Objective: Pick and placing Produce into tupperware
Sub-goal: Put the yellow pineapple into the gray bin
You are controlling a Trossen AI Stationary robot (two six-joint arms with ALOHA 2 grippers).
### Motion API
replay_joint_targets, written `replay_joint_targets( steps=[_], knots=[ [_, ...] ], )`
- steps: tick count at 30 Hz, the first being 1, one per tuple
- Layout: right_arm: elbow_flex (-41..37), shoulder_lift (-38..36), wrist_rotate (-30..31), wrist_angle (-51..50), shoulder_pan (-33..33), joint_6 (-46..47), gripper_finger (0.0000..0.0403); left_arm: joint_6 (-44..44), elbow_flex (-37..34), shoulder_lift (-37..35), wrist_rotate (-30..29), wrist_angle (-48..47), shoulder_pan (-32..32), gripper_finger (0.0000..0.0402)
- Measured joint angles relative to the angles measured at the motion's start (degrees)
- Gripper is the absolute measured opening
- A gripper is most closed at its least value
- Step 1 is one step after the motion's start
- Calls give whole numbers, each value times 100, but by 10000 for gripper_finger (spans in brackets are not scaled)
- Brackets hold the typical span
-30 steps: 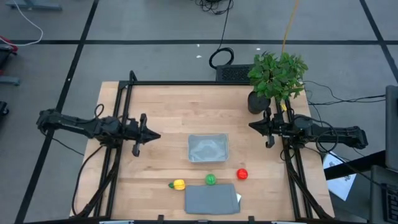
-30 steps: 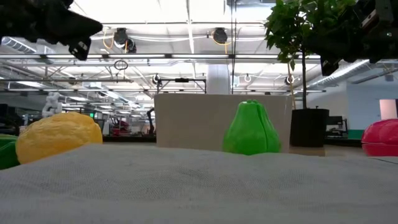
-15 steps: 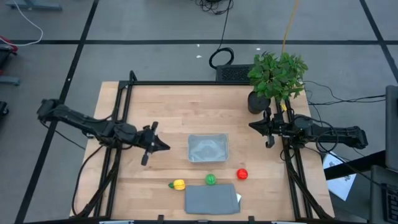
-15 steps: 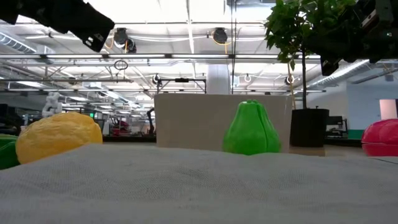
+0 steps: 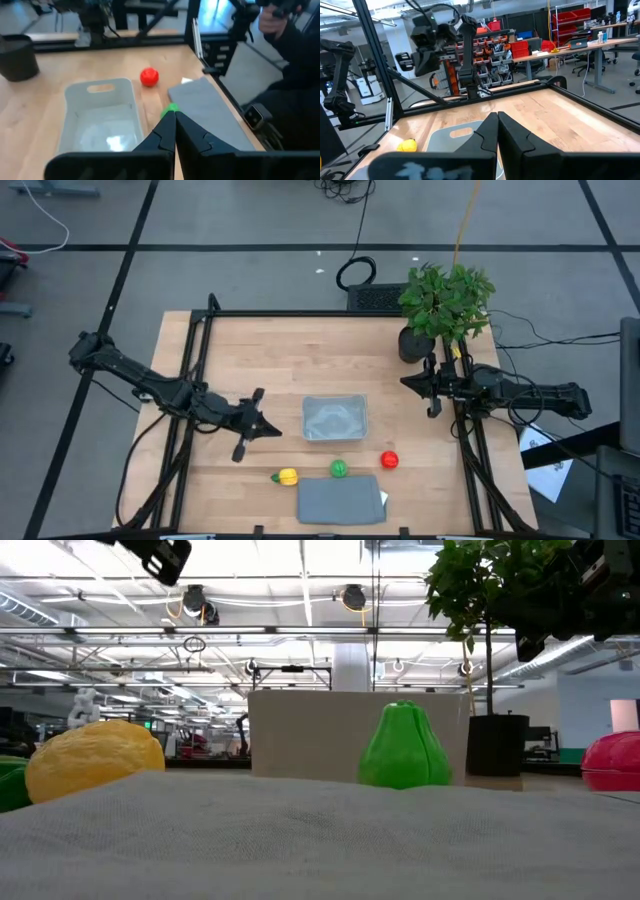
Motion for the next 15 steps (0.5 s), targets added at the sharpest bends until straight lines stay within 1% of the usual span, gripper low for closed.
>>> replay_joint_targets(
  steps=[8,15],
  knots=[
    [0,0,1,0,1,1,0,-932,1400,774,-150,-1941,-292,4],
    [0,0,1,-2,0,1,0,-1581,2643,1516,206,-3372,-315,6]
  ],
)
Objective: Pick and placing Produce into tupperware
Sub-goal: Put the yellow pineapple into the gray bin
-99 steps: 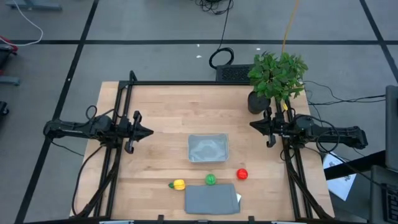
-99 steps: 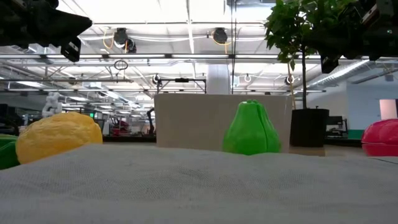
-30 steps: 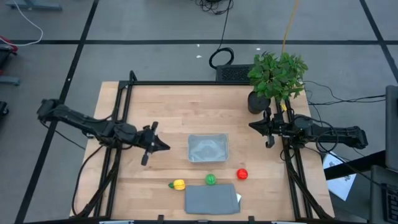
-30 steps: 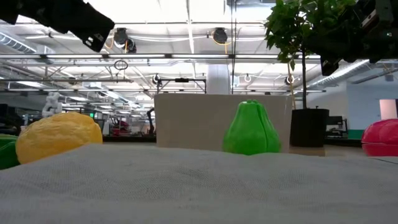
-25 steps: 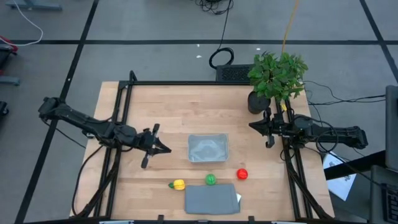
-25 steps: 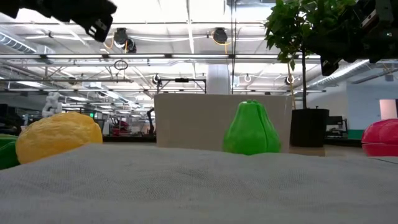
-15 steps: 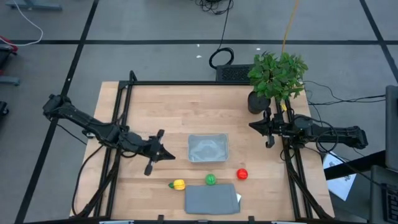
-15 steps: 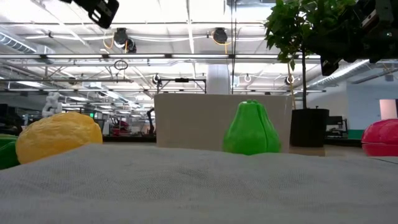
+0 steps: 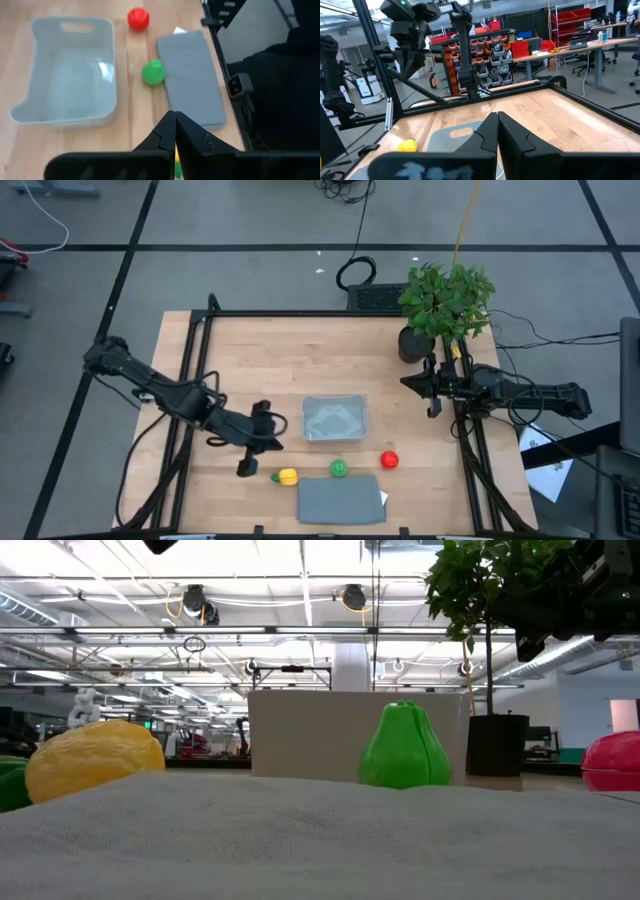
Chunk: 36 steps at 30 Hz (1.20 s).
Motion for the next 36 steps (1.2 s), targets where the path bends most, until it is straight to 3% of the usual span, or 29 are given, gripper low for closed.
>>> replay_joint_targets(
  steps=[10,20,30,36],
  knots=[
    [0,-2,0,-288,-2,0,0,-846,1063,1102,575,-1361,2,5],
    [-1,-2,0,-211,0,302,0,-1485,1112,1793,1367,-1482,15,2],
    [-2,-2,0,-214,0,268,0,-1483,1112,1970,1371,-1455,110,2],
    [-2,-2,0,-214,-2,260,0,-1330,1112,1970,1367,-1429,244,30]
  ],
)
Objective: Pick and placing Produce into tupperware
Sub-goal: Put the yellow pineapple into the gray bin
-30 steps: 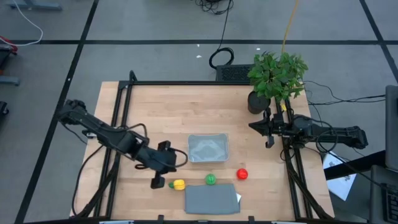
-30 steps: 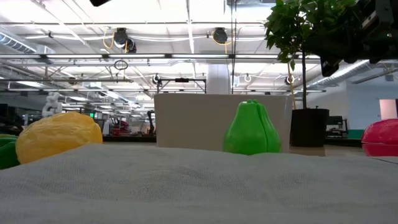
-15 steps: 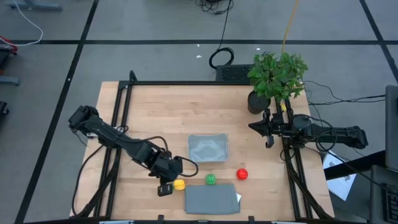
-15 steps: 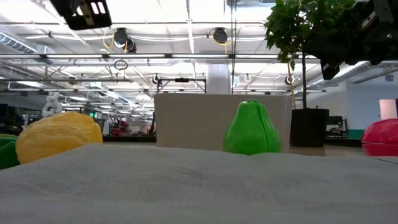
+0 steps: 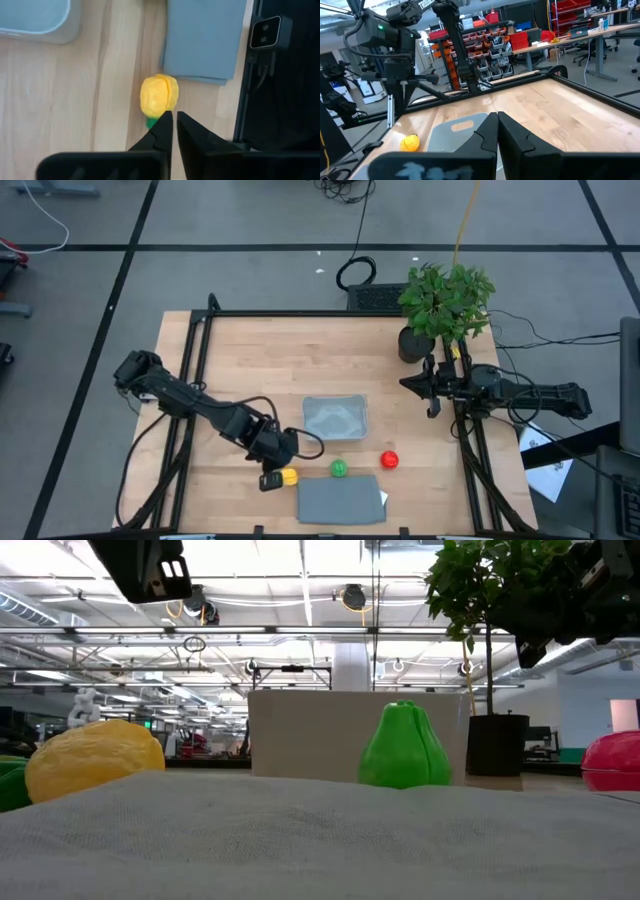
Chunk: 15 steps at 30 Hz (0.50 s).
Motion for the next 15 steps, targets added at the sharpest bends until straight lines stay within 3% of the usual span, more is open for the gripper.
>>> replay_joint_targets(
  steps=[6,15],
  knots=[
    [0,0,0,-15,0,31,0,129,0,0,152,7,73,99],
    [0,0,0,-44,0,39,0,119,0,0,266,132,-20,256]
  ],
)
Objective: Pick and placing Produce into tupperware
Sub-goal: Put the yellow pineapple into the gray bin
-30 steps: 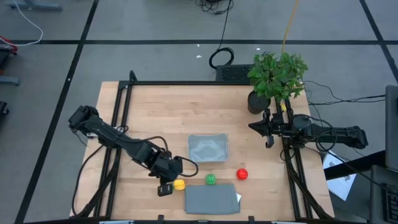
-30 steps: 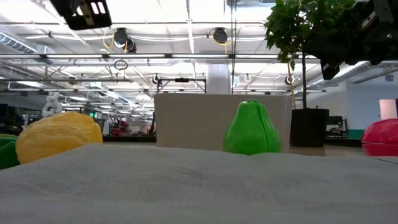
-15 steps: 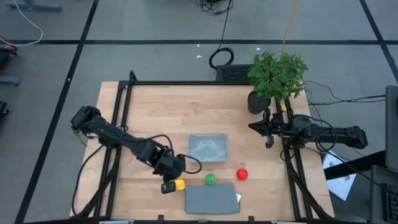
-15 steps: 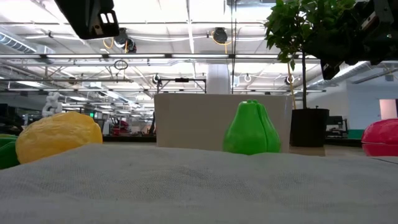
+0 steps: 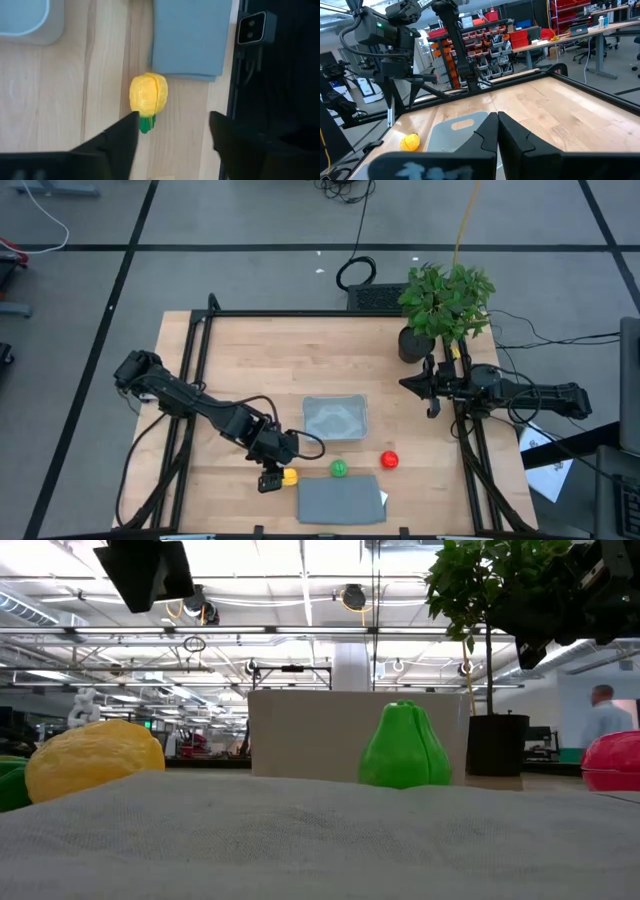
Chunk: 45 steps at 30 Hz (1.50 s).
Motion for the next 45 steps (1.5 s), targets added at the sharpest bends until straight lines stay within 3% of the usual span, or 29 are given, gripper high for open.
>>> replay_joint_targets(
  steps=[4,8,15,45],
  knots=[
    [1,0,0,-2,2,0,0,-3,0,0,-145,82,-4,306],
    [1,0,0,-2,0,0,0,-11,0,0,-314,84,-18,330],
    [0,0,0,-2,0,0,0,-165,0,0,-745,82,-73,325],
    [0,4,0,-42,2,-14,0,-635,-9,1310,-555,282,-376,328]
  ],
)
